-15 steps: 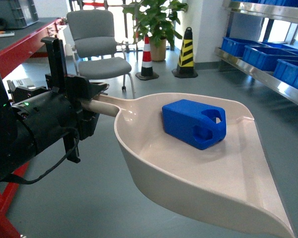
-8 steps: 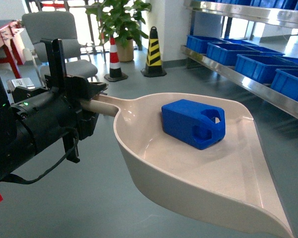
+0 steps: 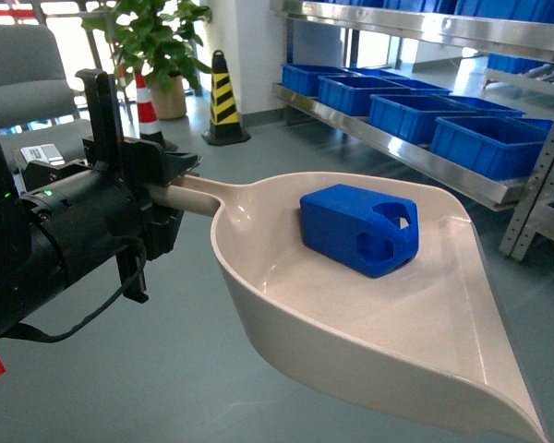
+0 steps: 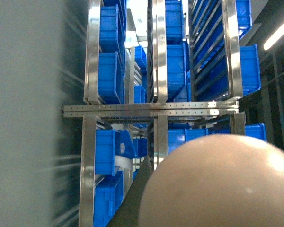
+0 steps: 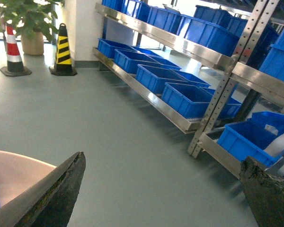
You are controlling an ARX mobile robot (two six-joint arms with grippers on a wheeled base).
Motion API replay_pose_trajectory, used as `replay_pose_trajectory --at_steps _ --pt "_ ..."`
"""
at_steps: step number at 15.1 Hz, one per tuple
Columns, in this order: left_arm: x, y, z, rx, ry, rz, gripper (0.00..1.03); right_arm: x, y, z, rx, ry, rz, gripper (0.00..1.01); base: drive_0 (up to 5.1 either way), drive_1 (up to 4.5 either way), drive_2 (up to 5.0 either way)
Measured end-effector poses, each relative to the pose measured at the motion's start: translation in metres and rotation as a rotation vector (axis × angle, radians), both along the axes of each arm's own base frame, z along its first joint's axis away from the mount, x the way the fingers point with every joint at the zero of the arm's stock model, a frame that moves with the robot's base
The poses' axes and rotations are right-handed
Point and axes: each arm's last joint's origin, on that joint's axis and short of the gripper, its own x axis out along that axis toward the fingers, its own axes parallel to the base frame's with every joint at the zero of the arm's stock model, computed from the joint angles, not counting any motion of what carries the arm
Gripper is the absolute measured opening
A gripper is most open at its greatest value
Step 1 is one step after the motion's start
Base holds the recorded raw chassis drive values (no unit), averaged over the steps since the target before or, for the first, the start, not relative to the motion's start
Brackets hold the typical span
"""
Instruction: Place part in tray to right shelf
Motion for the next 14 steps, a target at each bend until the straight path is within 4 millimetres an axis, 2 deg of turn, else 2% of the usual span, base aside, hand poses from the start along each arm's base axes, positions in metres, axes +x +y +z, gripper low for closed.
replay_pose_trajectory --at_steps 14 --pt "0.0001 0.0002 0.0000 0.000 0.000 0.002 0.12 0.0000 0.0000 0.0000 0.000 0.000 0.000 0.98 -1.6 -1.61 -1.6"
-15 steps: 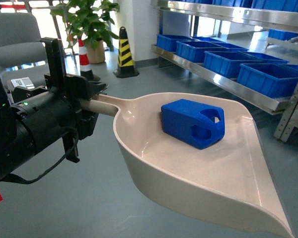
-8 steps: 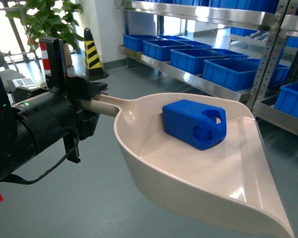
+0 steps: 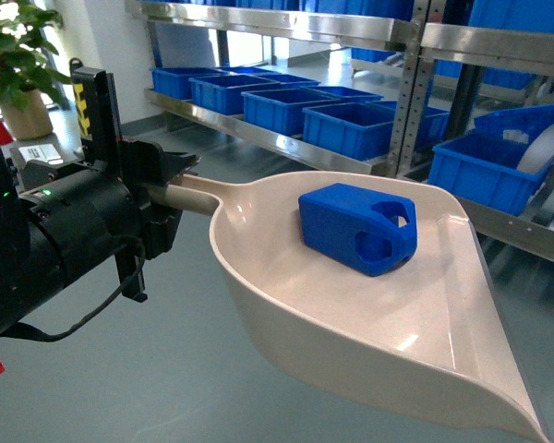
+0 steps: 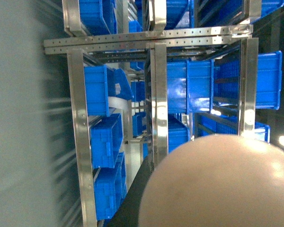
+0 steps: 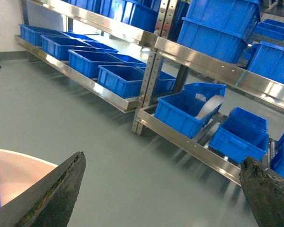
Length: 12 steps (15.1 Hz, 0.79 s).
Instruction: Place part in tray to right shelf
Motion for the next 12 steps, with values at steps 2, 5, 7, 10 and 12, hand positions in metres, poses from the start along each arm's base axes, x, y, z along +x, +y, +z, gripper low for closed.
replay_pose_trajectory --at_steps 2,5,7,10,12 --pt "-0.0001 -0.0003 0.0000 0.000 0.000 -0.002 0.12 0.0000 0.0000 0.0000 0.000 0.000 0.000 0.98 -1.7 -1.69 -1.7" --pt "-0.0001 -0.0002 0.0000 0.000 0.000 -0.002 0.12 0.0000 0.0000 0.0000 0.000 0.000 0.000 0.98 -1.6 -1.59 -1.6" --pt "-0.0001 -0.0002 0.0000 0.000 0.000 -0.002 0.12 0.0000 0.0000 0.0000 0.000 0.000 0.000 0.98 -1.6 -1.62 -1.6" --pt "-0.0001 -0.0003 0.0000 0.000 0.000 -0.002 0.12 0.0000 0.0000 0.0000 0.000 0.000 0.000 0.98 -1.6 -1.58 -1.6" --pt "-0.0001 -0.0002 0.0000 0.000 0.000 -0.002 0.12 0.0000 0.0000 0.0000 0.000 0.000 0.000 0.98 -1.6 -1.61 -1.6"
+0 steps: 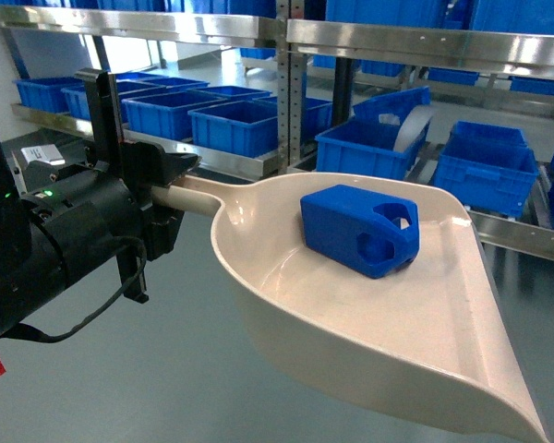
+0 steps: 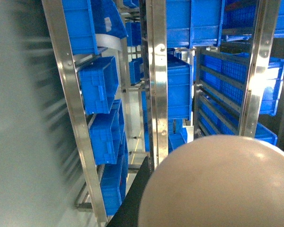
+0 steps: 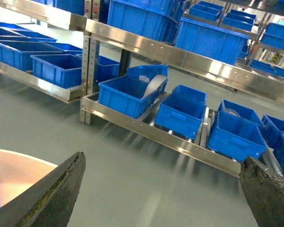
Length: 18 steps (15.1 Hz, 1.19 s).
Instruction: Place part in tray to right shelf
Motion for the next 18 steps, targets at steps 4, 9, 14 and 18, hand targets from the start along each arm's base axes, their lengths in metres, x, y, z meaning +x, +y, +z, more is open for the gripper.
replay_pose_trajectory --at_steps 4,9,14,18 --pt "0.0000 0.0000 0.0000 0.000 0.000 -0.001 0.12 0.0000 0.0000 0.0001 0.000 -0.001 0.000 0.98 -1.7 -1.73 -1.7" --pt "0.0000 0.0000 0.0000 0.000 0.000 0.000 0.12 0.0000 0.0000 0.0001 0.000 0.000 0.000 0.98 -1.7 -1.66 -1.7" --pt "0.0001 0.0003 0.0000 0.000 0.000 0.002 0.12 0.0000 0.0000 0.0001 0.000 0.000 0.000 0.98 -1.7 -1.65 -1.7" --pt "-0.0001 -0.0003 0.0000 0.000 0.000 -0.001 0.12 0.0000 0.0000 0.0001 0.000 0.000 0.000 0.98 -1.7 -1.66 -1.7"
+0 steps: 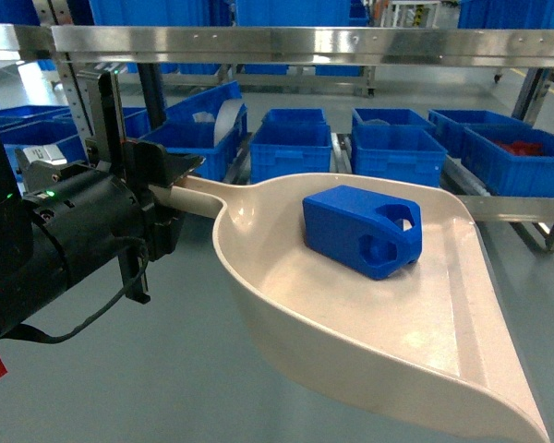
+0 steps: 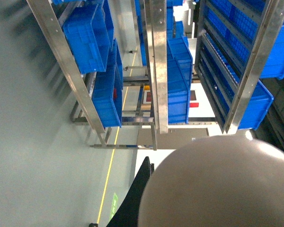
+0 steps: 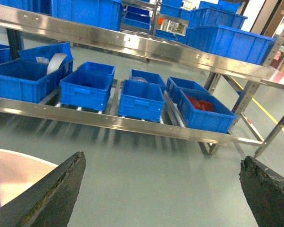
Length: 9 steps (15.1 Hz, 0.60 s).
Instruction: Place part in tray to right shelf
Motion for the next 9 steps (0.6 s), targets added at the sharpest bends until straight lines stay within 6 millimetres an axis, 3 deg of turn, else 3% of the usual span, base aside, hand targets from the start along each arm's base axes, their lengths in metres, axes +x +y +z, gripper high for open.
replay_pose_trajectory --at_steps 9 --pt "0.0003 0.0010 0.0000 0.000 0.000 0.003 0.12 -0.0002 -0.0002 0.0002 0.000 -0.001 -0.003 0.98 -0.1 -0.11 -0.1"
